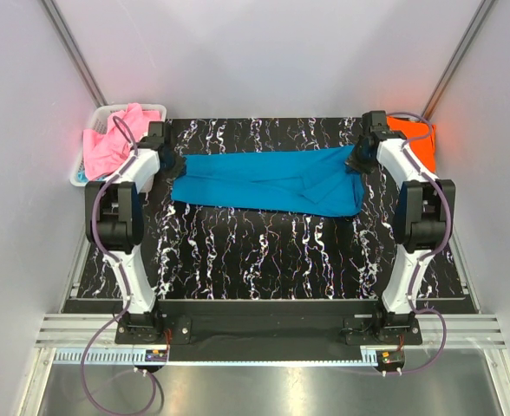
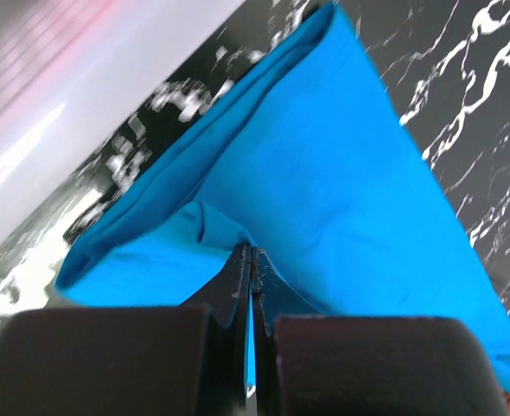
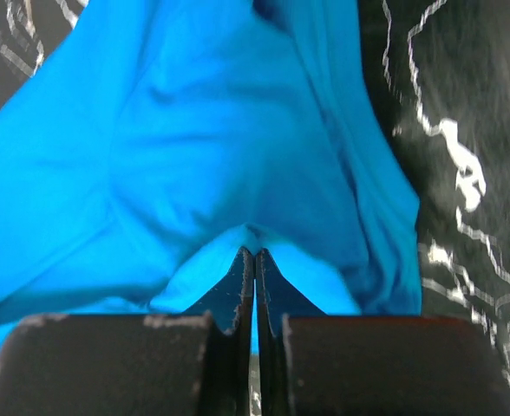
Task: Fold and stack the t-shirts
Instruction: Fold the tshirt
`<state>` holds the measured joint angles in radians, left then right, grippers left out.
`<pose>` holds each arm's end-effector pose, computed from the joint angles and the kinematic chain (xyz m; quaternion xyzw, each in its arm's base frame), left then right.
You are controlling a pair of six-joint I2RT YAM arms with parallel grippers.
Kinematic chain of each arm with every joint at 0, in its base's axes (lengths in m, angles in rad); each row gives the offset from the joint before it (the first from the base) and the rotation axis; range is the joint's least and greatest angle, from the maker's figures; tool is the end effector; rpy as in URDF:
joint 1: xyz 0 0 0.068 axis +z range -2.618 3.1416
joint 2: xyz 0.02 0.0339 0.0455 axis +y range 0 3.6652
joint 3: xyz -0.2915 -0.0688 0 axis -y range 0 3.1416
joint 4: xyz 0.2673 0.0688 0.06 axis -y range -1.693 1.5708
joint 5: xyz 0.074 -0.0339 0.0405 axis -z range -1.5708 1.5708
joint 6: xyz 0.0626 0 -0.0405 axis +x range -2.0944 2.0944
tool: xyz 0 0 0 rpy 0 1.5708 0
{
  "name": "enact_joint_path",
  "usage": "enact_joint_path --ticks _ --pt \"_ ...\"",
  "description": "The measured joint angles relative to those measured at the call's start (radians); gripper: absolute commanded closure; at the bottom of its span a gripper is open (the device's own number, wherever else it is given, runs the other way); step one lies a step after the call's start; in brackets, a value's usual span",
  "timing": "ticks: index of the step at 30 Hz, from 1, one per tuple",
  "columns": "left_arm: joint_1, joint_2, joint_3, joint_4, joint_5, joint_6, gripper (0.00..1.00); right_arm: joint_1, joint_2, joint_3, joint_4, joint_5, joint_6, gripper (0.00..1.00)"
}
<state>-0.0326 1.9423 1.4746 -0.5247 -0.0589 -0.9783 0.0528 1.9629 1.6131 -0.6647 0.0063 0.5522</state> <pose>0.4660 -0.0115 0.2039 -0.4438 0.8491 -0.1133 0.2631 0.4746 0.0247 0.2316 0.2385 0.9315 0.0789 0.2630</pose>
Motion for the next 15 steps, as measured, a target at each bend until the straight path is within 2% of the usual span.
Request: enact_joint_path --ticks 6,11,12,13,14,15 --pt "-0.002 0.113 0.114 -0.023 -0.006 0.013 1.0 -0.025 0.102 0.097 0.006 -0.007 -0.01 1.0" --pt "-0.002 0.136 0.141 -0.06 -0.034 0.013 1.0 -0.037 0.154 0.166 0.013 -0.035 -0.016 1.0" --pt "-0.002 0.136 0.142 -0.066 -0.041 0.013 1.0 -0.039 0.166 0.181 0.013 -0.047 -0.018 0.95" --pt "-0.002 0.136 0.142 -0.072 -0.049 0.013 0.97 -0.04 0.18 0.198 0.015 -0.06 -0.019 0.82" --pt "-0.002 0.136 0.142 -0.079 -0.055 0.013 0.86 -0.041 0.195 0.215 0.016 -0.072 -0.023 0.75" --pt "-0.002 0.136 0.142 -0.085 -0.061 0.014 0.82 -0.041 0.211 0.232 0.018 -0.084 -0.026 0.64"
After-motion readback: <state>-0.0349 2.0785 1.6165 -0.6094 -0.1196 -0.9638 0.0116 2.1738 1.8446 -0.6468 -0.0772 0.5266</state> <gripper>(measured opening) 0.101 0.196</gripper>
